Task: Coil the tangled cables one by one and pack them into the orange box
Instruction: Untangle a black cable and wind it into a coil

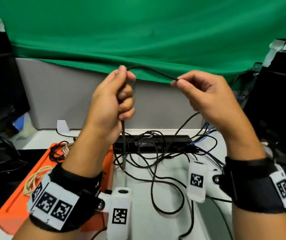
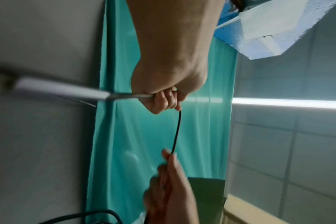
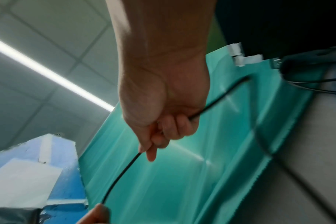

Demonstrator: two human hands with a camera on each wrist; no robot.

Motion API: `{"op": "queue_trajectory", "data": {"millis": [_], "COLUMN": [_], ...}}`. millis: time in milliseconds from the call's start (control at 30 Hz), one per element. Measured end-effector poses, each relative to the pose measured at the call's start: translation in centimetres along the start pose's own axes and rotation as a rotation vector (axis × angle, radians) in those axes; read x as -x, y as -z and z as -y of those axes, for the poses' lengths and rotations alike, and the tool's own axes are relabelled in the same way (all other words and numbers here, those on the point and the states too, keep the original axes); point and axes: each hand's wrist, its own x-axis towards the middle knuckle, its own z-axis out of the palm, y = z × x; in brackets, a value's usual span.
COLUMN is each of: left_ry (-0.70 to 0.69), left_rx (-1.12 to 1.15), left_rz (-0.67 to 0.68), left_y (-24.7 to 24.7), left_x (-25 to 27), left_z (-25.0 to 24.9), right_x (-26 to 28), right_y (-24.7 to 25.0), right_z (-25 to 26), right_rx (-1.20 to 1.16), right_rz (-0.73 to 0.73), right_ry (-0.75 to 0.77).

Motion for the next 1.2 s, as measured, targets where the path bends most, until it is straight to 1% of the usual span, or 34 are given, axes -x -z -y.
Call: {"op": "queue_trajectory", "data": {"millis": [67, 133, 200, 267, 333, 400, 467, 533, 567, 600, 667, 733, 767, 800, 833, 867, 933, 967, 1000, 1033, 1133, 1167, 1200], "left_ry": [0.010, 0.007, -0.019, -0.070, -0.100, -0.107, -0.113, -0.151, -0.193, -0.252, -0.339, -0.321, -0.307, -0.297, -0.271, -0.216, -0.058, 0.022, 0.098, 0.158, 0.239, 0.247, 0.250], "left_rx": [0.178, 0.301, 0.336, 0.254, 0.140, 0.085, 0.101, 0.112, 0.063, -0.050, -0.365, -0.554, -0.628, -0.702, -0.752, -0.752, -0.623, -0.527, -0.424, -0.323, -0.117, -0.072, -0.026], "left_rz": [0.008, 0.058, 0.120, 0.171, 0.207, 0.227, 0.210, 0.168, 0.155, 0.144, 0.142, 0.163, 0.178, 0.194, 0.217, 0.245, 0.290, 0.306, 0.324, 0.340, 0.301, 0.287, 0.286], "left_y": [0.8, 1.4, 1.5, 1.2, 0.7, 0.3, 0.0, -0.2, -0.1, 0.0, 0.1, 0.0, 0.0, -0.1, -0.1, -0.2, -0.4, -0.5, -0.7, -0.9, -1.2, -1.2, -1.3], "left_x": [-0.1, -0.2, -0.1, 0.0, 0.3, 0.6, 0.7, 0.6, 0.5, 0.4, 0.4, 0.7, 0.9, 1.0, 1.0, 1.0, 1.0, 1.1, 1.3, 1.4, 1.3, 1.3, 1.2], "left_z": [-0.7, -1.2, -1.6, -2.0, -2.0, -1.8, -1.5, -1.5, -1.4, -1.3, -0.5, 0.6, 1.0, 1.3, 1.3, 1.3, 0.9, 0.7, 0.5, 0.4, 0.5, 0.6, 0.5], "right_x": [1.2, 1.9, 2.2, 2.0, 1.9, 1.8, 2.1, 2.5, 2.8, 3.1, 3.7, 4.2, 4.2, 4.3, 4.2, 4.1, 3.8, 3.7, 3.5, 3.5, 3.4, 3.4, 3.4], "right_y": [-0.6, -1.3, -1.6, -1.6, -1.4, -1.2, -1.2, -1.5, -2.0, -2.5, -3.6, -4.0, -3.9, -3.7, -3.3, -2.9, -2.3, -2.4, -2.7, -3.0, -4.2, -4.3, -4.2], "right_z": [-1.3, -2.3, -2.6, -2.2, -1.9, -1.9, -1.8, -0.8, -0.1, 0.8, 2.4, 3.8, 4.3, 4.7, 4.9, 4.7, 4.1, 3.8, 3.6, 3.3, 3.1, 3.1, 3.1], "right_rx": [0.041, 0.148, 0.223, 0.176, 0.175, 0.306, 0.405, 0.409, 0.398, 0.392, 0.379, 0.322, 0.287, 0.250, 0.209, 0.168, 0.163, 0.198, 0.229, 0.231, 0.029, -0.014, -0.023], "right_rz": [-0.128, -0.222, -0.244, -0.210, -0.138, -0.032, 0.127, 0.281, 0.348, 0.414, 0.525, 0.595, 0.598, 0.564, 0.481, 0.353, 0.065, -0.043, -0.105, -0.111, 0.049, 0.049, 0.011], "right_ry": [-0.023, -0.050, -0.078, -0.051, -0.021, -0.057, -0.134, -0.176, -0.186, -0.191, -0.188, -0.151, -0.116, -0.081, -0.056, -0.036, 0.035, 0.072, 0.085, 0.064, -0.056, -0.071, -0.080]}}
